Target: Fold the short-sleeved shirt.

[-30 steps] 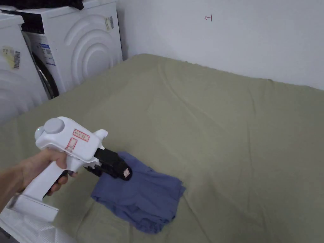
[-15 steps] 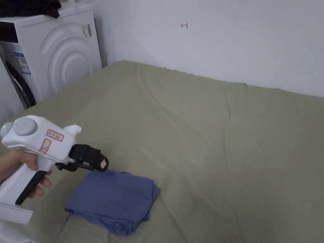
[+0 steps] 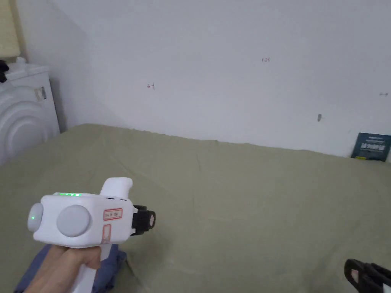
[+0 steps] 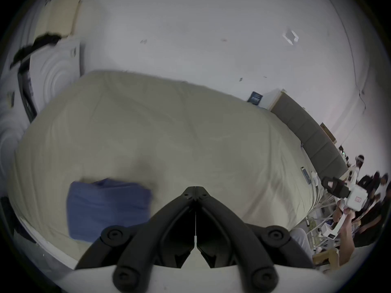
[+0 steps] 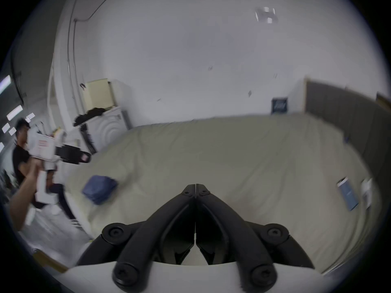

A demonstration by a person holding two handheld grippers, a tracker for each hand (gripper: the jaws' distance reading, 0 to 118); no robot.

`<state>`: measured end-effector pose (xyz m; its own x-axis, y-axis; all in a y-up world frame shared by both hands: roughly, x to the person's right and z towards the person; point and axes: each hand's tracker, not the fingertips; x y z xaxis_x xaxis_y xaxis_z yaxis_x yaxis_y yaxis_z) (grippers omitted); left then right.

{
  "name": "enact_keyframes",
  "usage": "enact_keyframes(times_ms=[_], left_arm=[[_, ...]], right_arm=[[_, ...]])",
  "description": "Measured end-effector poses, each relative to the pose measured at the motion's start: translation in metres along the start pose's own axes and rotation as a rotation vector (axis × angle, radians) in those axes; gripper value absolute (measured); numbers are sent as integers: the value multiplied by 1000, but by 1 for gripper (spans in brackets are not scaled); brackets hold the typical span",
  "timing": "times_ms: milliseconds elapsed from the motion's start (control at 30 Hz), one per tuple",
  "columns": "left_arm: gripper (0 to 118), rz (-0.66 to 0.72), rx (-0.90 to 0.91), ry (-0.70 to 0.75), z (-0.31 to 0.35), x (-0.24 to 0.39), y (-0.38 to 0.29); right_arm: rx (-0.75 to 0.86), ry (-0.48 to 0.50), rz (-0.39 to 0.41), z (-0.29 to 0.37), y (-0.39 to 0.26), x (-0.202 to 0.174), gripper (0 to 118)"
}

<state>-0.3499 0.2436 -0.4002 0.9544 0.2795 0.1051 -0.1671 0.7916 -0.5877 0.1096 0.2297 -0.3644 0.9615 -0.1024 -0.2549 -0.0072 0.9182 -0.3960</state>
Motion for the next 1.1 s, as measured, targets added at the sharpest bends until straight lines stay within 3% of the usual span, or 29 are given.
enact_keyframes(times_ms=[233, 367, 567, 1100], left_arm=[[0, -157, 356, 152, 4, 127, -3], [0, -258, 431, 240, 12, 156, -7], [0, -259, 426, 236, 24, 151, -8], [0, -227, 436, 293, 39, 115, -17]], right_arm=[[165, -212, 151, 14, 21, -15, 0], [204, -241, 163, 25, 21, -19, 0], [229, -226, 133, 36, 23, -15, 0], [264, -247, 149, 49, 23, -16, 0]])
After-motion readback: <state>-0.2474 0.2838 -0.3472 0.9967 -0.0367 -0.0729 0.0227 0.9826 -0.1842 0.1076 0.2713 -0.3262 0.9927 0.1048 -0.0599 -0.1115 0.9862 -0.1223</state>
